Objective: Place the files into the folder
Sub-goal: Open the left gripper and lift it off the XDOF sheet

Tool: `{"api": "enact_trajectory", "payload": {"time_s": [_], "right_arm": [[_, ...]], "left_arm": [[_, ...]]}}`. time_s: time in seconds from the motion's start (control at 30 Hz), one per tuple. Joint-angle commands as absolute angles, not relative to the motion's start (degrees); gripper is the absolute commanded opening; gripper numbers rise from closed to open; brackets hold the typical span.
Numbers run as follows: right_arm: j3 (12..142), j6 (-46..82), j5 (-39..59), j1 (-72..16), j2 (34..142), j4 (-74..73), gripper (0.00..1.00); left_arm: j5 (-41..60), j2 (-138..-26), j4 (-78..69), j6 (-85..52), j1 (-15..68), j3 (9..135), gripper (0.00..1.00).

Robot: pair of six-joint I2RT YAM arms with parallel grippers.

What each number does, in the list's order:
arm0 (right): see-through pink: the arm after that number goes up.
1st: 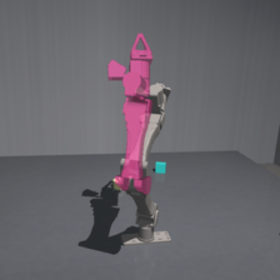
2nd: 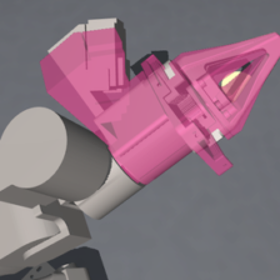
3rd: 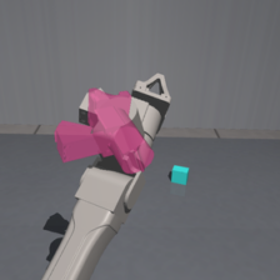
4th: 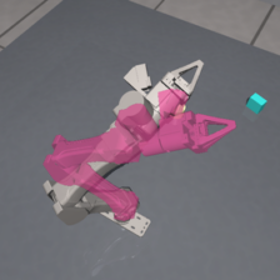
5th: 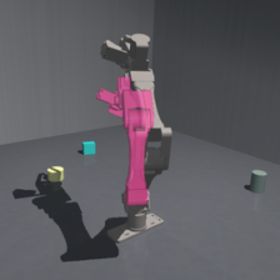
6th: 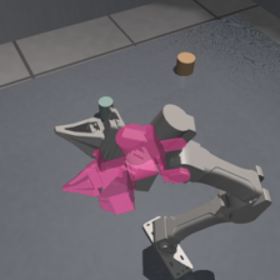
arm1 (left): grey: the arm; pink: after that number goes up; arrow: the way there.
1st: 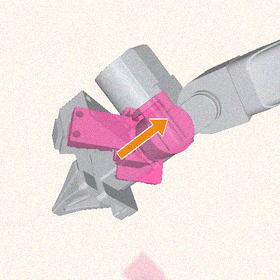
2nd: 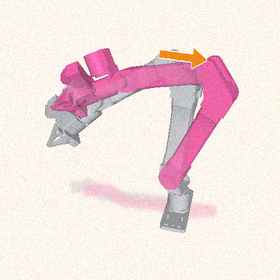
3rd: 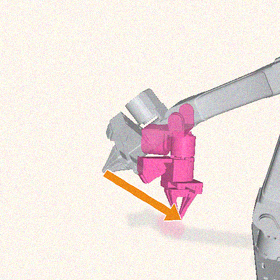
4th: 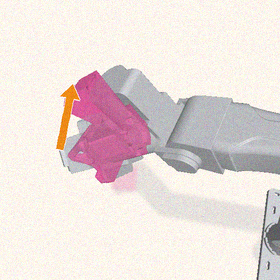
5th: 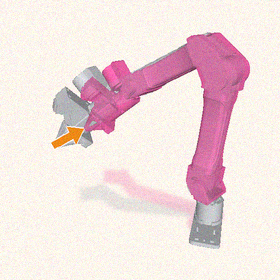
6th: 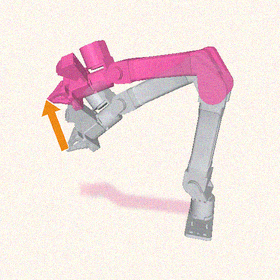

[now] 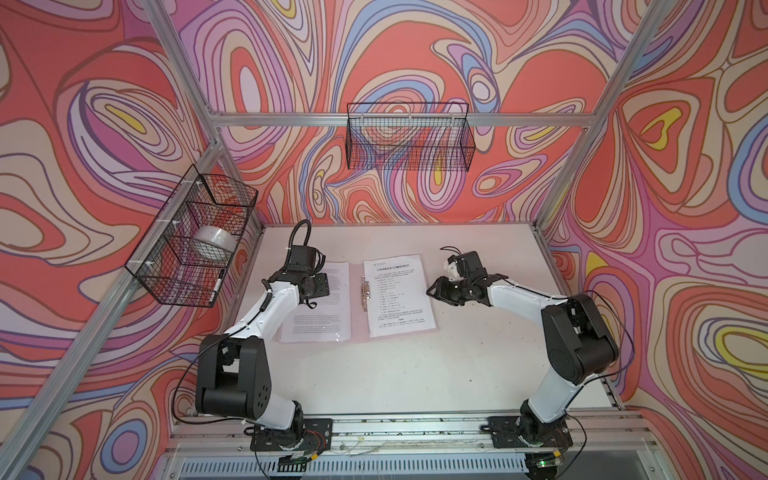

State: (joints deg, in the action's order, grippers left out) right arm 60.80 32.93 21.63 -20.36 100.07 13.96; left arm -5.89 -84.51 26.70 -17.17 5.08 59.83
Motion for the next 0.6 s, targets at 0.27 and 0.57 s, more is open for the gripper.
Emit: {"api": "enact_trajectory", "payload": {"time_s": [0.27,0.57], "right_arm": [[66.81,28.89,16.96,-20.68,96.40,20.92,0.40],[81.14,26.55,17.54,-25.32,98.71,26.04,0.37]], "left_arm": [[0.57,-67.94,26.82,-24.68,4.31,52.13,0.64],[5.94,-60.45,26.95,-32.06,5.50,45.90,0.53]]}}
